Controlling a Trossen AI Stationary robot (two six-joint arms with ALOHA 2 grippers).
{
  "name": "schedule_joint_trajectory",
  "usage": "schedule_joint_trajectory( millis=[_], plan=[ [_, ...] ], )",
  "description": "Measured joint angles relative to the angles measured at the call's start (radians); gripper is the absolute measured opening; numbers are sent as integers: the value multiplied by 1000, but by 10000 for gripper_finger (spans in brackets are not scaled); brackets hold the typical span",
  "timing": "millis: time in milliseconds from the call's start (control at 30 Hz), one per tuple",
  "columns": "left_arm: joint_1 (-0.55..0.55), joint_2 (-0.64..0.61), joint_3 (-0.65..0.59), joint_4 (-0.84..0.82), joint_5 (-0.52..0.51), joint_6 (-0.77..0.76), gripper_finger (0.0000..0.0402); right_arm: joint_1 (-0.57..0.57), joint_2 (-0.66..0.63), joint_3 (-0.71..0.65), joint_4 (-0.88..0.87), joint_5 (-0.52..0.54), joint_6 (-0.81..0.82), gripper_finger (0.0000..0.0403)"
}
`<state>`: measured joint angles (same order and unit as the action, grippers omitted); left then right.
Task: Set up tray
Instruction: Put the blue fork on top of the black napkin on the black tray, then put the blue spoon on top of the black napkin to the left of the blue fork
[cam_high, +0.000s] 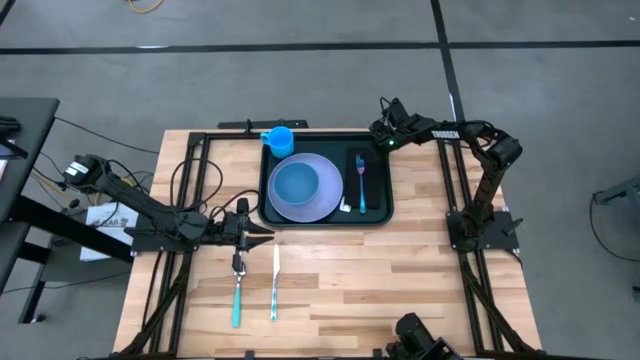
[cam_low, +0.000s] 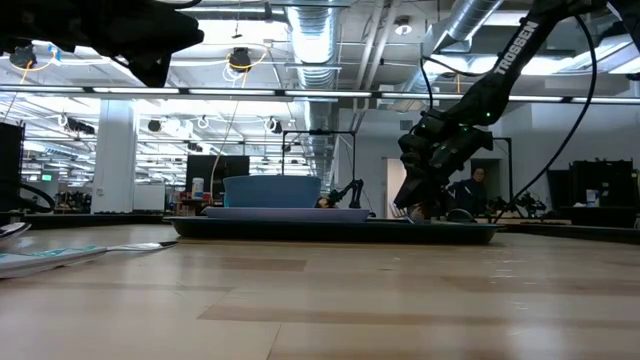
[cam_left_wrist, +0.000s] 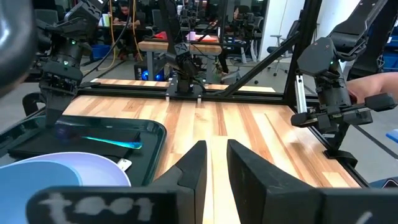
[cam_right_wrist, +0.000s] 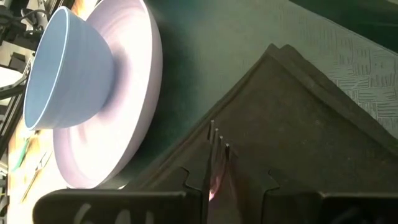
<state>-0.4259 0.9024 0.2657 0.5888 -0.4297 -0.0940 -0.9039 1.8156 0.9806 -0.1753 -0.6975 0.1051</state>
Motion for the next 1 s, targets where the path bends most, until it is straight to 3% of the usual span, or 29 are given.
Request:
schedule_joint_trajectory(
  millis=[633,1000],
  plan=[
    [0,0,0,0,1,-8,51,-1,-14,0,-23,-10,-5,52],
    [-14,58,2,10,-7,-92,51,67,-223,0,-289,-10,-134,52]
  ],
)
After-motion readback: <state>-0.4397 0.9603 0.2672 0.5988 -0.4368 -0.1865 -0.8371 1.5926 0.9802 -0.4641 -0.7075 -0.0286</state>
